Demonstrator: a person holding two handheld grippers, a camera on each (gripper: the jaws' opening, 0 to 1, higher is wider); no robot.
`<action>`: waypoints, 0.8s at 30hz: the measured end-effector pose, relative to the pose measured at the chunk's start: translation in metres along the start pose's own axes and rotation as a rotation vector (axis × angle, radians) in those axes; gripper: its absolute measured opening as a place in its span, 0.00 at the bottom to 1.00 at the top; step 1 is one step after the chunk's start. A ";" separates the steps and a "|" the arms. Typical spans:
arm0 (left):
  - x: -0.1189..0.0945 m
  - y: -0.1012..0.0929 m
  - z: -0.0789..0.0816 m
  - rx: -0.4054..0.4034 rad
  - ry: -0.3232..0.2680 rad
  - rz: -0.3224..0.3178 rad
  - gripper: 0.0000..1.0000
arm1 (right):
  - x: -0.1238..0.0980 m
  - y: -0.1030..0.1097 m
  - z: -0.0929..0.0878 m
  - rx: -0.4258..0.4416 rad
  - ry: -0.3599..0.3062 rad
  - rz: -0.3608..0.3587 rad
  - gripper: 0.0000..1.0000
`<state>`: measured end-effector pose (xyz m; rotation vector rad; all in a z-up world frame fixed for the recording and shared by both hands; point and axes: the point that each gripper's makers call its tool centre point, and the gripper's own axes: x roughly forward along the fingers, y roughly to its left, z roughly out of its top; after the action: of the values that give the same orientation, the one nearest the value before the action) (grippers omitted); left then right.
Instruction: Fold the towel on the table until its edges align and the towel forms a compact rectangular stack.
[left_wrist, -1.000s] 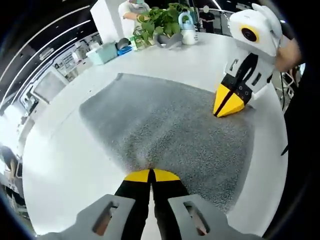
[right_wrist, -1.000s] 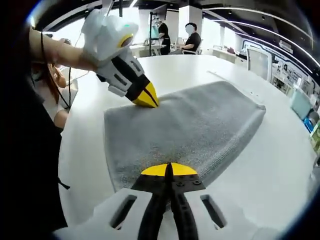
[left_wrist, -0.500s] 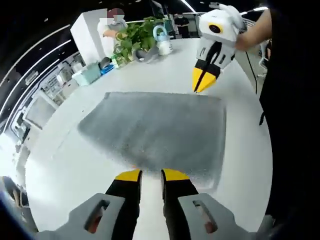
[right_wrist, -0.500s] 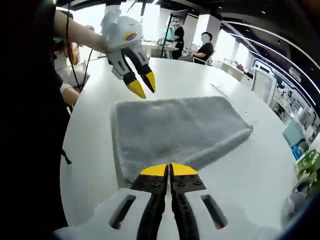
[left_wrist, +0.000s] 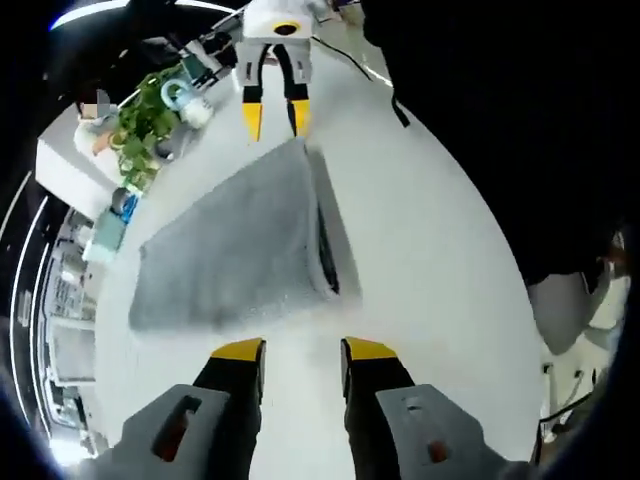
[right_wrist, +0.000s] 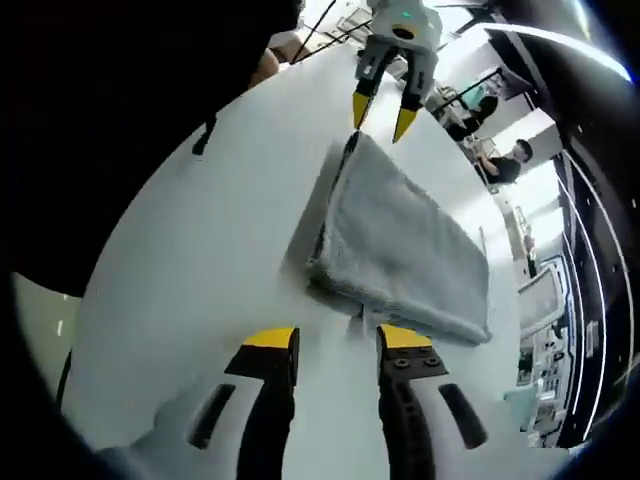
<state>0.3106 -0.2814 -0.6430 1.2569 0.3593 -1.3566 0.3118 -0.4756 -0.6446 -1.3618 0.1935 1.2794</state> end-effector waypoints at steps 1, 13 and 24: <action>0.000 -0.001 0.000 0.035 0.007 -0.002 0.34 | 0.002 0.002 0.003 -0.041 -0.008 0.023 0.30; 0.015 0.006 0.019 0.143 -0.027 0.006 0.33 | 0.014 -0.001 0.023 -0.194 -0.070 0.040 0.26; 0.021 -0.003 0.036 0.017 -0.054 -0.024 0.12 | 0.013 0.004 0.019 -0.164 -0.065 0.036 0.22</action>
<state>0.2975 -0.3207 -0.6478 1.2304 0.3267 -1.4138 0.3034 -0.4543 -0.6509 -1.4583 0.0694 1.3922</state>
